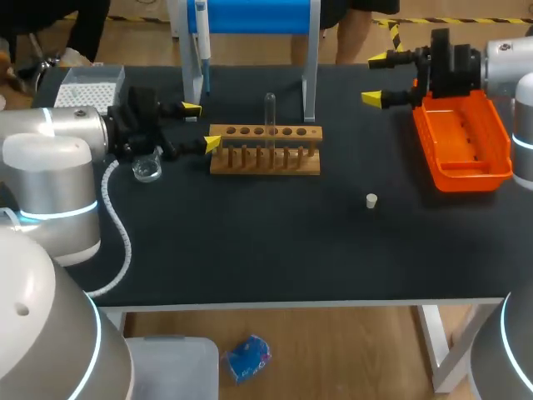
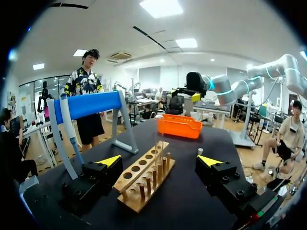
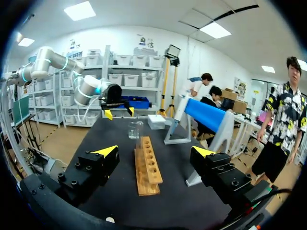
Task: Invert the test tube, pick up the pipette, mount the tip to pipette, aspirate from beaker and dispense into the tube, eject the tip, return the pipette, and cap with the stopper.
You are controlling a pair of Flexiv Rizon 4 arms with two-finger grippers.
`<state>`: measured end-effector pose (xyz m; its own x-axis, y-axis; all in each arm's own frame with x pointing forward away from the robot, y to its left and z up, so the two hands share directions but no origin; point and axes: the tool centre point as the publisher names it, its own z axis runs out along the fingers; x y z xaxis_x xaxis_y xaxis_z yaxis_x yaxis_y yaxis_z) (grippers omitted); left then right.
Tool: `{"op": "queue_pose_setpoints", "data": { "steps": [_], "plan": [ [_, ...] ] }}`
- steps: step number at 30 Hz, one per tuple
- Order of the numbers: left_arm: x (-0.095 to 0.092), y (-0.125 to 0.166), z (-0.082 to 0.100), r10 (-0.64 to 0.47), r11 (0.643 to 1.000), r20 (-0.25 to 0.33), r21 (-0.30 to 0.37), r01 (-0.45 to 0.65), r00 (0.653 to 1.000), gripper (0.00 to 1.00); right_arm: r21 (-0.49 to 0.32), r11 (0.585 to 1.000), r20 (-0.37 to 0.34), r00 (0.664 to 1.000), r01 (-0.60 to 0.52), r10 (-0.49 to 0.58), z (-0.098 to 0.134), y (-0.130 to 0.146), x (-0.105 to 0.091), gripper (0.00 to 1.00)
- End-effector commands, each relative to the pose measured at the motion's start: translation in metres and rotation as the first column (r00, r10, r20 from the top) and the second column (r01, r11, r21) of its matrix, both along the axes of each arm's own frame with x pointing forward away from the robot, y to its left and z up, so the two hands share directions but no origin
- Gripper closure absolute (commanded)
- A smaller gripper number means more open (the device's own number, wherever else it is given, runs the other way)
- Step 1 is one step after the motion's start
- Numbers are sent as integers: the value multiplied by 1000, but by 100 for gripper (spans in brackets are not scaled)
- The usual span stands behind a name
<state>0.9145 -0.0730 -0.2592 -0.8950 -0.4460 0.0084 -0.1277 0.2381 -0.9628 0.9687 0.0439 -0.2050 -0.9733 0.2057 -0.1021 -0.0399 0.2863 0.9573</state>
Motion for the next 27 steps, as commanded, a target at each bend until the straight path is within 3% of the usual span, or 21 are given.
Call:
{"op": "queue_pose_setpoints", "data": {
  "steps": [1, 7, 14, 20, 27],
  "plan": [
    [-1, -1, -1, 5, 1000, 4, -2, -5, 1000, 0, 19, 996, -3, 997, -83, 83, 11, 25, 16, 0],
    [-1, -1, -1, 5, 1000, 4, -2, -5, 1000, 0, 134, 972, -14, 981, -191, 195, 12, 71, 17, 0],
    [-1, -1, -1, 5, 1000, 4, -2, -5, 1000, 0, 208, 928, 24, 950, -308, 310, -2, 114, 7, 0],
    [-1, -1, -1, 5, 1000, 4, -2, -5, 1000, 0, 254, 902, 22, 934, -350, 356, -10, 140, 10, 0],
    [-1, -1, -1, 5, 1000, 4, -2, -5, 1000, 0, 279, 879, -6, 915, -386, 404, -20, 154, -5, 0]
  ]
}}
